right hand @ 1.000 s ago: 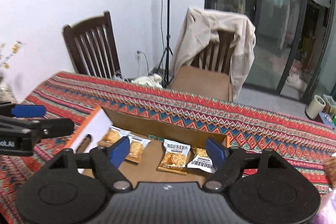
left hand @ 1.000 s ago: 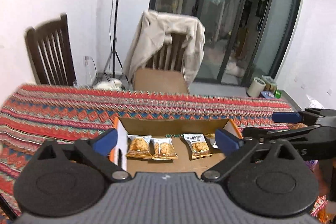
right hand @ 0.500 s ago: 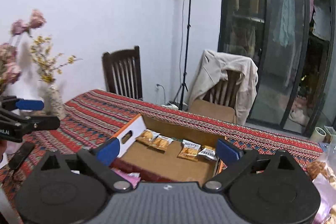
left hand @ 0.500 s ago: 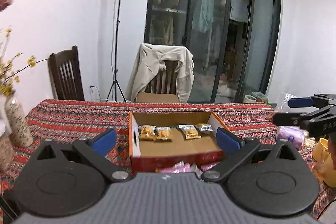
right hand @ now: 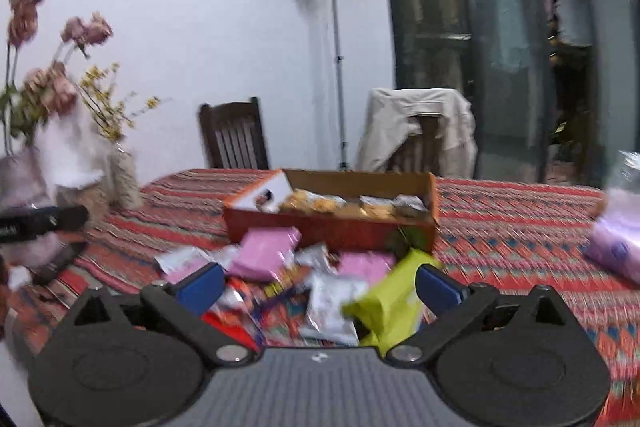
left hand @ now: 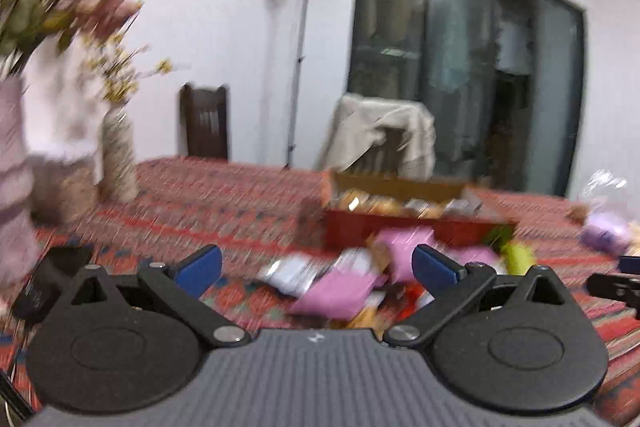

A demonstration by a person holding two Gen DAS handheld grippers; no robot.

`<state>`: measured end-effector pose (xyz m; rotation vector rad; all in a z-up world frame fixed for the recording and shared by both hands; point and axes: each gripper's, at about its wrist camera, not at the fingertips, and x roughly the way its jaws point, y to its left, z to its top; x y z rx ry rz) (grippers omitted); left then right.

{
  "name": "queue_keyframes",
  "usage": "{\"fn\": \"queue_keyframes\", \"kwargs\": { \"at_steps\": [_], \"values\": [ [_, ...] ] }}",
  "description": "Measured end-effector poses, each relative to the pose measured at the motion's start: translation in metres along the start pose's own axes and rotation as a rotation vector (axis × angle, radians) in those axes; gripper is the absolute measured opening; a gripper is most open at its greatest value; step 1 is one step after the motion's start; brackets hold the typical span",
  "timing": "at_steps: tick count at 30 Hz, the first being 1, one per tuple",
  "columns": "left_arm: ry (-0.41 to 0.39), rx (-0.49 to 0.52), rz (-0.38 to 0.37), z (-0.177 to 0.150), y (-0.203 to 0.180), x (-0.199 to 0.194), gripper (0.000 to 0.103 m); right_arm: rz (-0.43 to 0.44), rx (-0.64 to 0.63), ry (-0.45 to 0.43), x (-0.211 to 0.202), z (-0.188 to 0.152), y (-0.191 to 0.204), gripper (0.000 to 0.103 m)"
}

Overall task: Organize snacks
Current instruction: 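Withdraw both tools from the box back to the snack pile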

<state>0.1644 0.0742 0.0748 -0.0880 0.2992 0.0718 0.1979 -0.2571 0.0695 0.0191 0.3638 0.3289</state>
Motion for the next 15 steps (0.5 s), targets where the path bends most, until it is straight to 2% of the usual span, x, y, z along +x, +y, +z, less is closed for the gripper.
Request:
{"fn": "queue_keyframes", "kwargs": {
  "at_steps": [4,8,15],
  "values": [
    [0.078,0.027,-0.014,-0.028,0.000,0.010,0.103,-0.101,-0.028,0.028,0.011,-0.042,0.008,0.102],
    [0.109,0.011,-0.020,-0.037,0.000,0.018,0.103,-0.093,-0.021,0.078,0.021,-0.062,0.010,0.102],
    [0.136,-0.004,-0.029,-0.042,0.005,0.031,0.103,-0.084,-0.034,0.069,0.025,-0.065,0.018,0.102]
  ]
}}
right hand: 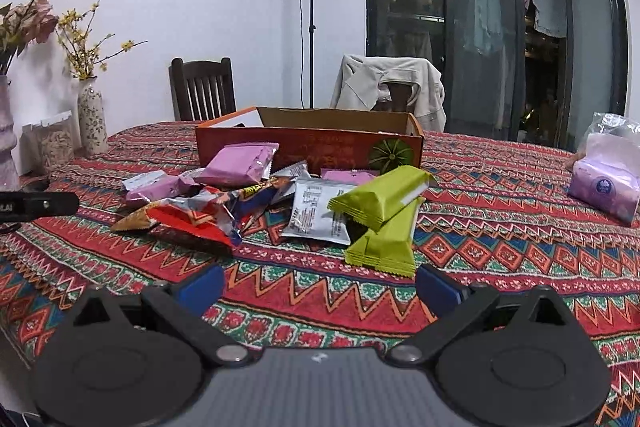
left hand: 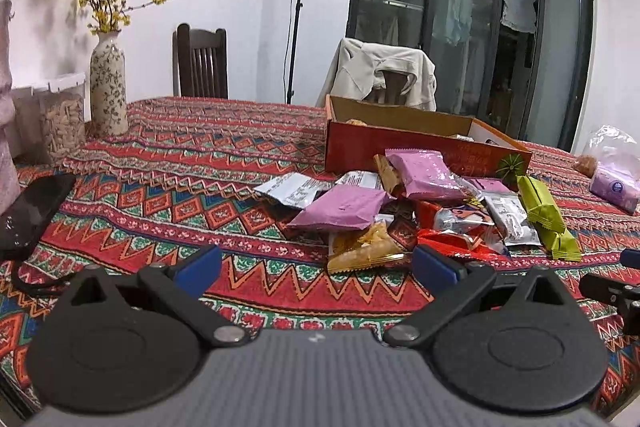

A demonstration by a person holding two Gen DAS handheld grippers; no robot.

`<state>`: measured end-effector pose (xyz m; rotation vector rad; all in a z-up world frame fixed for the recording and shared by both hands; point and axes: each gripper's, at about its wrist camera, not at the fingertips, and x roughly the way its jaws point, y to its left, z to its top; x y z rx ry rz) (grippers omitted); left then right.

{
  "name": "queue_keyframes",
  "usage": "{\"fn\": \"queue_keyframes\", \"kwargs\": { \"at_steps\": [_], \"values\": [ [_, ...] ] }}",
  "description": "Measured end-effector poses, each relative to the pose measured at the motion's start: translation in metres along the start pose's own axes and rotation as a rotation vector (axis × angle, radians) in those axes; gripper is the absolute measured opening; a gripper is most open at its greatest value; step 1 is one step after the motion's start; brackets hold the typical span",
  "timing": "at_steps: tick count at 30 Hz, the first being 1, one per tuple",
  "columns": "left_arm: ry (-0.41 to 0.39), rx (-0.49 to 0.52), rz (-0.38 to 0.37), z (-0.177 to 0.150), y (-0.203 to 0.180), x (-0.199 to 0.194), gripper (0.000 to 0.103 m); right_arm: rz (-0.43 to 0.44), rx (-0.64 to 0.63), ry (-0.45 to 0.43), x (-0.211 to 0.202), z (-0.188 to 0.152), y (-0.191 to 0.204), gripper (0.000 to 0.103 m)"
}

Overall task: Organize snacks
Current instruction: 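Withdraw both tools from the box back to the snack pile, then grasp a pumpkin-seed oat-crisp packet with the left tool while the right tool grasps a white packet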

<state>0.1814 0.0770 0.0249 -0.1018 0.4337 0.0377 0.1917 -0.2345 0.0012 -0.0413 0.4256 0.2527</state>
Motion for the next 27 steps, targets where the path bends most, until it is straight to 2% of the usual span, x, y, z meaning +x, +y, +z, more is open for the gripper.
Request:
{"fn": "queue_keyframes", "kwargs": {
  "at_steps": [6,9,11,13,16,19,23,24,25,27],
  "values": [
    [0.045,-0.010,-0.027,0.004,-0.003,0.016,0.103,0.003,0.009,0.011,0.008,0.007,-0.001,0.100],
    [0.075,-0.001,-0.041,0.007,-0.007,0.030,0.102,0.019,0.009,0.013,0.015,0.013,0.000,0.092],
    [0.097,-0.014,-0.067,0.010,-0.008,0.039,0.098,0.035,0.003,0.014,0.022,0.018,0.002,0.090],
    [0.126,-0.033,-0.089,0.013,-0.008,0.050,0.087,0.050,0.002,0.020,0.031,0.023,0.003,0.088],
    [0.169,-0.074,-0.115,0.019,-0.007,0.067,0.083,0.087,0.021,0.052,0.051,0.032,0.004,0.082],
    [0.196,-0.085,-0.108,0.023,-0.010,0.082,0.079,0.089,0.025,0.083,0.075,0.040,0.007,0.079],
    [0.203,-0.048,-0.069,0.023,-0.019,0.099,0.075,0.064,0.052,0.126,0.108,0.050,0.003,0.079],
    [0.196,-0.037,-0.060,0.023,-0.022,0.102,0.073,0.062,0.063,0.133,0.115,0.052,0.001,0.078],
    [0.197,-0.029,-0.059,0.024,-0.023,0.104,0.063,0.056,0.064,0.133,0.121,0.055,0.000,0.077],
    [0.202,-0.009,-0.061,0.026,-0.027,0.107,0.051,0.027,0.049,0.133,0.130,0.058,0.000,0.077]
  ]
}}
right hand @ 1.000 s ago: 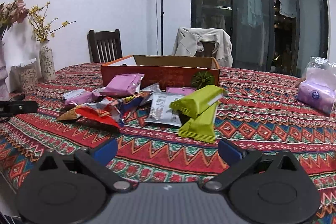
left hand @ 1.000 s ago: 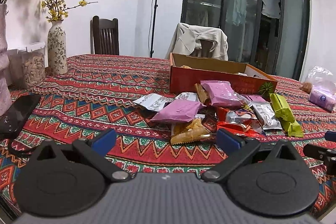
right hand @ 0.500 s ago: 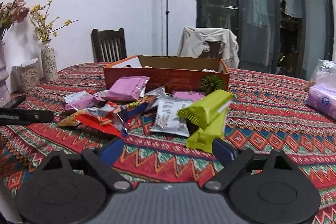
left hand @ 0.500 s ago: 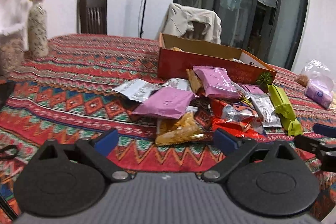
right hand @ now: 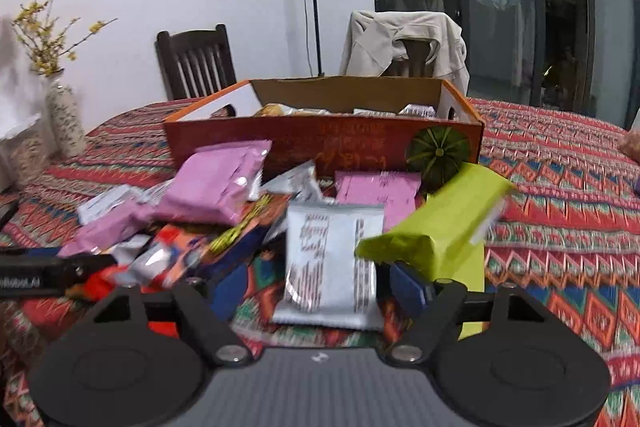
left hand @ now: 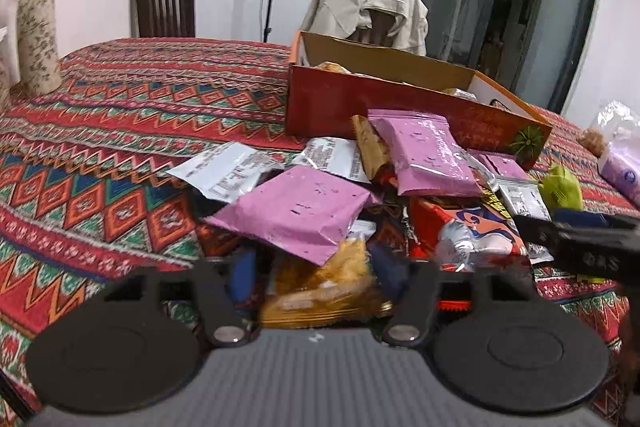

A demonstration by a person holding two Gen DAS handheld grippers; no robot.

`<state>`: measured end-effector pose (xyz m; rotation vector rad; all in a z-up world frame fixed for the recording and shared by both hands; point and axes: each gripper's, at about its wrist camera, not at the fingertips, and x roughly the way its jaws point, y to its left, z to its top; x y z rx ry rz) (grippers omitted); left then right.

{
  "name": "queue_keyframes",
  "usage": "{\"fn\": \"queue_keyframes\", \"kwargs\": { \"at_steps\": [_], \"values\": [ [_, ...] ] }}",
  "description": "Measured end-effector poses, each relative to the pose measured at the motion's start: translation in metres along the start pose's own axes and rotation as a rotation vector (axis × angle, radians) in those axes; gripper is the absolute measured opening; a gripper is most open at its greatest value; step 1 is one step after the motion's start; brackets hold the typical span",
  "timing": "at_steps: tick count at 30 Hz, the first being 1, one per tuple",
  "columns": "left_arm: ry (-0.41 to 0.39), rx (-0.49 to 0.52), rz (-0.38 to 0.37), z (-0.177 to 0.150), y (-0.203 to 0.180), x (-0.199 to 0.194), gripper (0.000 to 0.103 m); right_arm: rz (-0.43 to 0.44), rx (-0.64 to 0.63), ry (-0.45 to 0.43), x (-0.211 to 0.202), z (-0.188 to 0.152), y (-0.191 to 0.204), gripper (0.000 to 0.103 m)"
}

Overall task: Organize snacks
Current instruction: 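Grasp a pumpkin-seed oat-crisp packet with the left tool while the right tool grasps a white packet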

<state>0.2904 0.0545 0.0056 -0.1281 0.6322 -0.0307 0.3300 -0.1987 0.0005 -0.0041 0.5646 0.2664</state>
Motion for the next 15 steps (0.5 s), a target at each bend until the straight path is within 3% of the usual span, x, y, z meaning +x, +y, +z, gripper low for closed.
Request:
{"fn": "queue_keyframes", "kwargs": {
  "at_steps": [3,4,5,8,15],
  "values": [
    [0.014,0.016,0.008,0.000,-0.002,-0.002,0.046,-0.027,-0.010,0.041,0.015,0.006,-0.001,0.076],
    [0.021,0.017,0.001,-0.001,-0.002,-0.004,0.044,-0.010,-0.003,0.065,0.020,0.006,-0.002,0.072],
    [0.032,0.016,-0.009,-0.002,-0.001,-0.008,0.044,0.001,-0.001,0.078,0.022,0.006,-0.003,0.060],
    [0.057,0.016,-0.042,-0.010,-0.002,-0.023,0.042,0.004,-0.023,0.079,0.017,0.004,-0.002,0.050],
    [0.065,0.014,-0.059,-0.030,-0.006,-0.061,0.041,0.038,-0.050,0.076,-0.024,-0.020,0.002,0.045]
  ]
}}
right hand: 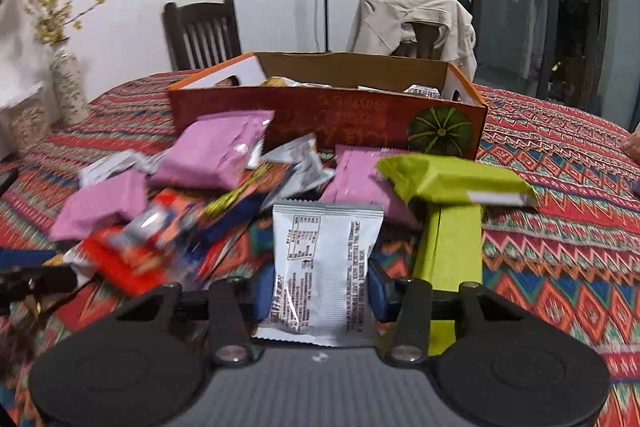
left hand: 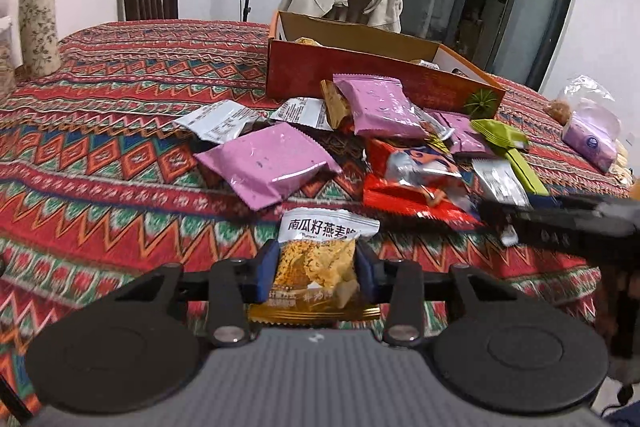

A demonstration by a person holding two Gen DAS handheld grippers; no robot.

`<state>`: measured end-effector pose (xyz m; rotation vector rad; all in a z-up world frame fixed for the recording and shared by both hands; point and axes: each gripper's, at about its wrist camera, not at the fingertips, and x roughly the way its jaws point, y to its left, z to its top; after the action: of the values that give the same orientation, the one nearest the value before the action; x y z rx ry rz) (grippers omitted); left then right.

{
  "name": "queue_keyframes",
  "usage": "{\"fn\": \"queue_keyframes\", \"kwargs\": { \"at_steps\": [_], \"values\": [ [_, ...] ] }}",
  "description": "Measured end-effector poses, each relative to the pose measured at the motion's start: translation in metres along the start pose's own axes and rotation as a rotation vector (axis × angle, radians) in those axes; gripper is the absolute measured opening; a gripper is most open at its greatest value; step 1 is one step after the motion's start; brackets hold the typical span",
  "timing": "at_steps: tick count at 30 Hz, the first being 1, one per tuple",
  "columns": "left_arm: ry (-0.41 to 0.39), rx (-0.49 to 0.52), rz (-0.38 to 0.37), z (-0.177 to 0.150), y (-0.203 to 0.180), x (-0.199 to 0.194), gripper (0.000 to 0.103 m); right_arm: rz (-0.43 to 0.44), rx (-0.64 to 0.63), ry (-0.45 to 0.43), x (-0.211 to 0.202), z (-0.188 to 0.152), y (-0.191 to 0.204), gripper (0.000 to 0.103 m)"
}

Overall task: Organize snacks
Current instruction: 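Grasp a pumpkin-seed oat-crisp packet with the left tool while the right tool grasps a white packet, then carry both held packets up and over into the cardboard box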

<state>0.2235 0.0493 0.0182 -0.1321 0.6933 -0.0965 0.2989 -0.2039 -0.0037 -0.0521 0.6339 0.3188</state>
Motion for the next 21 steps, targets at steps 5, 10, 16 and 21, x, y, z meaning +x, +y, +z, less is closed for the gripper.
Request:
{"fn": "queue_keyframes", "kwargs": {
  "at_steps": [5,10,16,21],
  "values": [
    [-0.020,-0.008,-0.011,-0.007,-0.005,-0.019,0.041,0.026,-0.007,0.002,-0.041,-0.027,0.008,0.045],
    [-0.037,-0.001,-0.020,-0.014,-0.014,-0.031,0.041,0.037,-0.005,-0.003,-0.065,-0.046,0.010,0.045],
    [-0.066,0.015,-0.034,-0.011,-0.023,-0.040,0.041,0.041,-0.002,-0.028,-0.076,-0.046,0.008,0.045],
    [-0.149,0.059,-0.086,0.028,-0.023,-0.057,0.041,0.063,-0.037,-0.061,-0.090,-0.026,-0.003,0.045]
  ]
}}
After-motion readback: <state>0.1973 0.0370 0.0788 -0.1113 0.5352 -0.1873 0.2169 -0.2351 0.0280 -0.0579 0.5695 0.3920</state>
